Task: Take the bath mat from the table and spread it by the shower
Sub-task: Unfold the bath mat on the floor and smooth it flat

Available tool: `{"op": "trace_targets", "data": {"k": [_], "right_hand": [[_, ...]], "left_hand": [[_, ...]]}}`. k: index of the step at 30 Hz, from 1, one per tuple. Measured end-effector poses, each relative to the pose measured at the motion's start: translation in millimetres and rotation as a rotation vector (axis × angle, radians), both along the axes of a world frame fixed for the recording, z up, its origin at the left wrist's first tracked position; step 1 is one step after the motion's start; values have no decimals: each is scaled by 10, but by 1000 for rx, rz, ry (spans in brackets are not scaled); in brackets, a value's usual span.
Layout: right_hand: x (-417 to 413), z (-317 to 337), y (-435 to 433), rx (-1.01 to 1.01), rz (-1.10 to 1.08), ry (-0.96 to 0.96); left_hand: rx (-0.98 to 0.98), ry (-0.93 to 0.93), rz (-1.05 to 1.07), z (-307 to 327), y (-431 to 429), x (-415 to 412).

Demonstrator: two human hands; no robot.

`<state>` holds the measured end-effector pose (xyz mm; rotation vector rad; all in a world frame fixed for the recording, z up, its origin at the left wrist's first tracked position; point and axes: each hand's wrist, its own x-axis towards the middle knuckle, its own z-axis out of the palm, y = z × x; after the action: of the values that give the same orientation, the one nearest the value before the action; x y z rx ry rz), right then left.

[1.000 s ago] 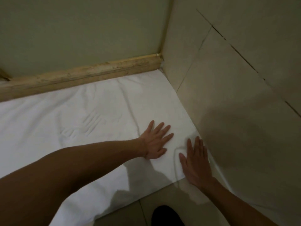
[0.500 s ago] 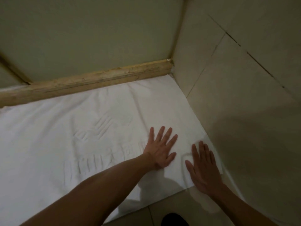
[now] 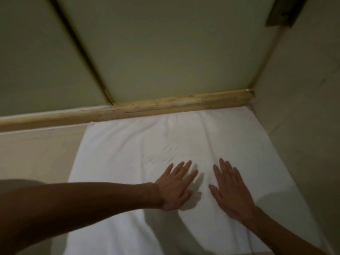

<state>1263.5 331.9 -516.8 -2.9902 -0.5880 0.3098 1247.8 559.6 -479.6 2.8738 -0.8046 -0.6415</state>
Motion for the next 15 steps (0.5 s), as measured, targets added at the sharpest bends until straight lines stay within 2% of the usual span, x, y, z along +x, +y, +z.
{"op": "trace_targets", "data": {"k": [7, 15], "right_hand": [[210, -173, 296, -131, 107, 0], [307, -277, 81, -171, 28, 64]], "left_hand": [[126, -52, 458, -495, 737, -309], [64, -187, 521, -745, 812, -377]]}}
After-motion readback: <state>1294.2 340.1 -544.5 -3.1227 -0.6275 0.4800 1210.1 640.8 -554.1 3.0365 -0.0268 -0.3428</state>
